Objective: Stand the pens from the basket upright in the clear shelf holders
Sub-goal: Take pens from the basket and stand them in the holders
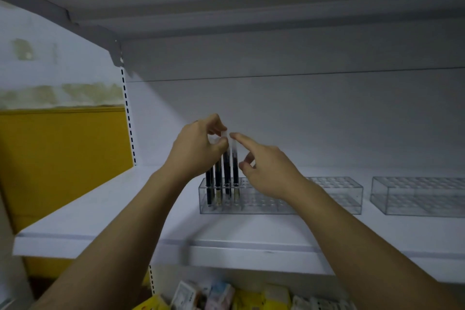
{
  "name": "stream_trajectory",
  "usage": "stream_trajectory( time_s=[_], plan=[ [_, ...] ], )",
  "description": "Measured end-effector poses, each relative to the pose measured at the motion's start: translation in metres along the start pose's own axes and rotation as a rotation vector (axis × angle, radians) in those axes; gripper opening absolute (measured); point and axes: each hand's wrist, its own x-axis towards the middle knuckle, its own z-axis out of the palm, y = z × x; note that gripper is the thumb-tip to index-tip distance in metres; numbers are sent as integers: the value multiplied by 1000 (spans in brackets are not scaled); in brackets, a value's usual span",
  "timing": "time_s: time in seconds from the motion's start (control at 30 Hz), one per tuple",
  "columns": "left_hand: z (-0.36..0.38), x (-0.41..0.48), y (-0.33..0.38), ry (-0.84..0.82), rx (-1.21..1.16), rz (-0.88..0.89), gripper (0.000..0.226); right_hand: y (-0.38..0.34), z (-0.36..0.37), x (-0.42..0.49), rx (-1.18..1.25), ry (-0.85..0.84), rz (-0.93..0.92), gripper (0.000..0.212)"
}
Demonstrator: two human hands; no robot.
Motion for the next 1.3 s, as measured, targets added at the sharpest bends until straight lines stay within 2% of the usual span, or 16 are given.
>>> stream_trajectory(
  time_s=[0.27, 0.5, 0.67, 0.93, 1.3],
  plan=[
    [-2, 13, 1, -163, 73, -96, 4, -5, -1, -6, -22, -80, 72, 73],
    [-5, -7, -2, -96, 188, -13, 29, -13, -7, -16, 21, -125, 133, 89],
    [-10, -32, 6, -6, 276, 71, 49, -16, -15, -29, -113, -91, 135, 92],
    [-5, -78, 37, -28, 292, 209, 52, -21, -45, -83, -248, -20, 142, 77],
    [71, -175, 100, -70, 83, 333, 32, 6, -52, -224, -241, 147, 251, 52]
  ],
)
